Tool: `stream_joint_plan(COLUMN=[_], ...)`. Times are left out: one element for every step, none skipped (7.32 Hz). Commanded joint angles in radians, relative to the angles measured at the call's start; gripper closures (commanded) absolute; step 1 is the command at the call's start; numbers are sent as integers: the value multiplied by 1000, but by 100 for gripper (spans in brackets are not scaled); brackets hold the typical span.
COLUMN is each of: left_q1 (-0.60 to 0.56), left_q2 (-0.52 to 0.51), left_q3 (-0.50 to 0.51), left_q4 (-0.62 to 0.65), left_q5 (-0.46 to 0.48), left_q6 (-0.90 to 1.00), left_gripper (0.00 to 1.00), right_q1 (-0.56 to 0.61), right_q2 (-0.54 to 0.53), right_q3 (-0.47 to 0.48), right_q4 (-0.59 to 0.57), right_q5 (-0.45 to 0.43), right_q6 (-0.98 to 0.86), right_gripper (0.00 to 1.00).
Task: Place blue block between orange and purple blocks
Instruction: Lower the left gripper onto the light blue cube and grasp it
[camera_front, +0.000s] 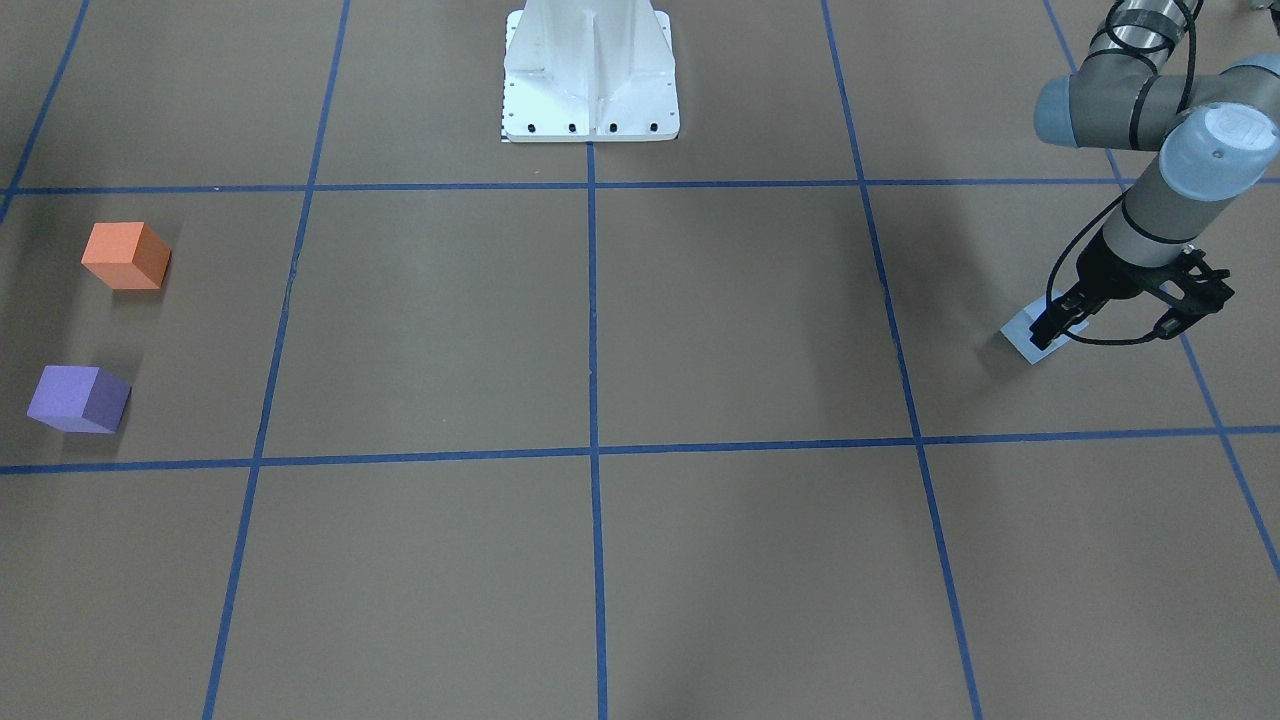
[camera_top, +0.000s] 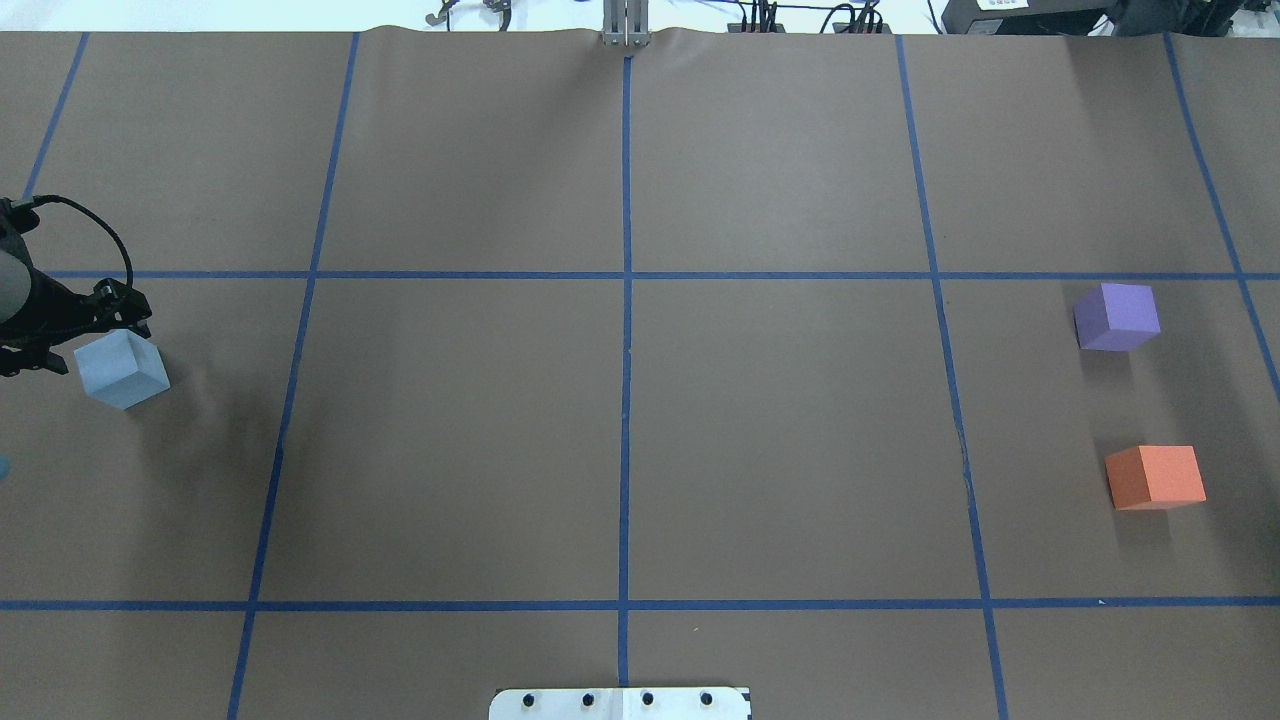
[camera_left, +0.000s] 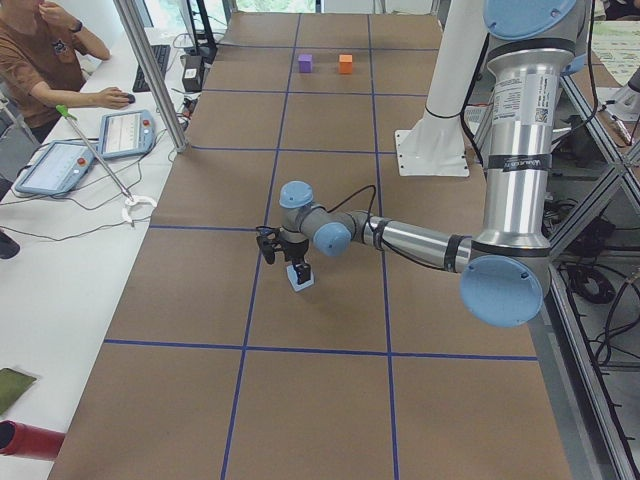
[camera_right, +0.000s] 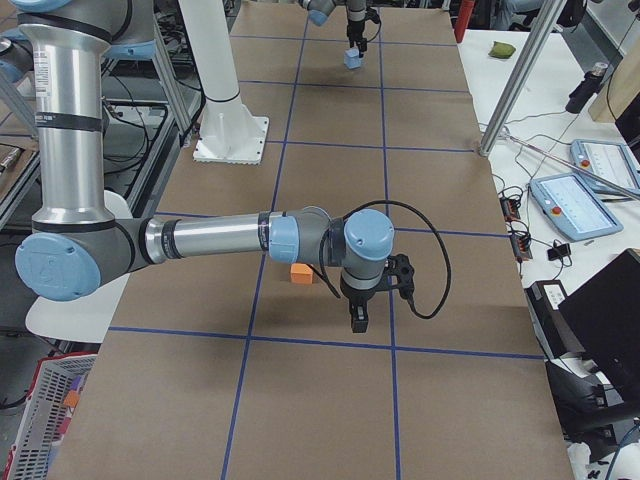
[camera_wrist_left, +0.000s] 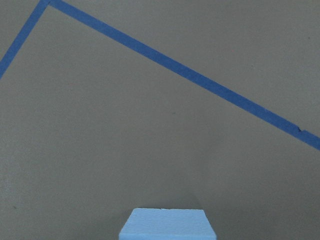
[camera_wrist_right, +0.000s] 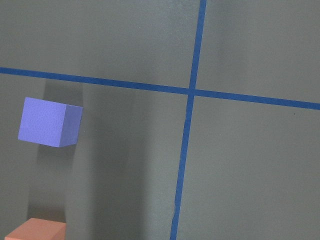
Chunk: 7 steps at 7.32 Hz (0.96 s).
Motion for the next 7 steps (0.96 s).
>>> stream_joint_plan(left_q1=[29, 50, 55, 55, 53, 50, 43], left_q2=[2, 4, 5, 13, 24, 33, 37], left_q3=[3, 6, 7, 4, -5, -23, -108], left_q4=[-5, -5, -3, -3, -3, -2, 41], left_q5=[-1, 1, 3, 3, 1, -7, -28], left_q6=[-4, -5, 0, 2, 8, 12, 14], left_gripper=[0, 0, 0, 16, 65, 100, 100], right_q1=[0, 0, 0, 0, 0, 0, 2], right_q2=[-5, -7, -7, -4, -1, 3, -1], right_q3=[-1, -1, -1, -1, 1, 1, 2], right_q4=[0, 0, 0, 0, 0, 0, 0], right_q5=[-1, 1, 1, 1, 1, 2, 15], right_q6=[0, 0, 0, 0, 0, 0, 0], right_gripper=[0, 0, 0, 0, 0, 0, 0])
